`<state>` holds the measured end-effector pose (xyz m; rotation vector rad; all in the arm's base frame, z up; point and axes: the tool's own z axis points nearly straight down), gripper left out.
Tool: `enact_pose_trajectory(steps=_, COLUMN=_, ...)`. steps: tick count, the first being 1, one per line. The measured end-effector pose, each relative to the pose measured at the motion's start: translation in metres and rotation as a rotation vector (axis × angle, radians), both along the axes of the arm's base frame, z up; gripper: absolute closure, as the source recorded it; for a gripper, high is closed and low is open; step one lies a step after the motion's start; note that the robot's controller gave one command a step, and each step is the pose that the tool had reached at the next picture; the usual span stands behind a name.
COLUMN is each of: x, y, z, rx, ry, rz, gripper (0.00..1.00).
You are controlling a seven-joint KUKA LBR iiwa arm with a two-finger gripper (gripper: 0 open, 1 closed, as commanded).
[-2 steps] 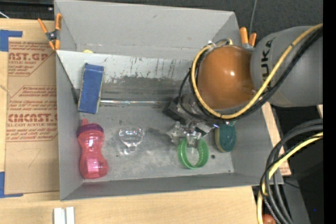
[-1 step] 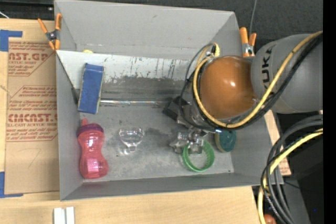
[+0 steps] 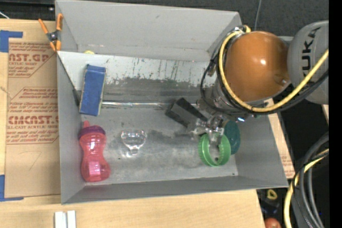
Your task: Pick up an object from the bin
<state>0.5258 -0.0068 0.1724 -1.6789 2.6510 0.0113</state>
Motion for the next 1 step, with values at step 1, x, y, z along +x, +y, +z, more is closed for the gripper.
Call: enact_pose_trajectory(steps=1, x=-0.0094, y=0.0068, z=-0.0247, rx=0.003, ry=0.005, rz=0.068, gripper=1.0)
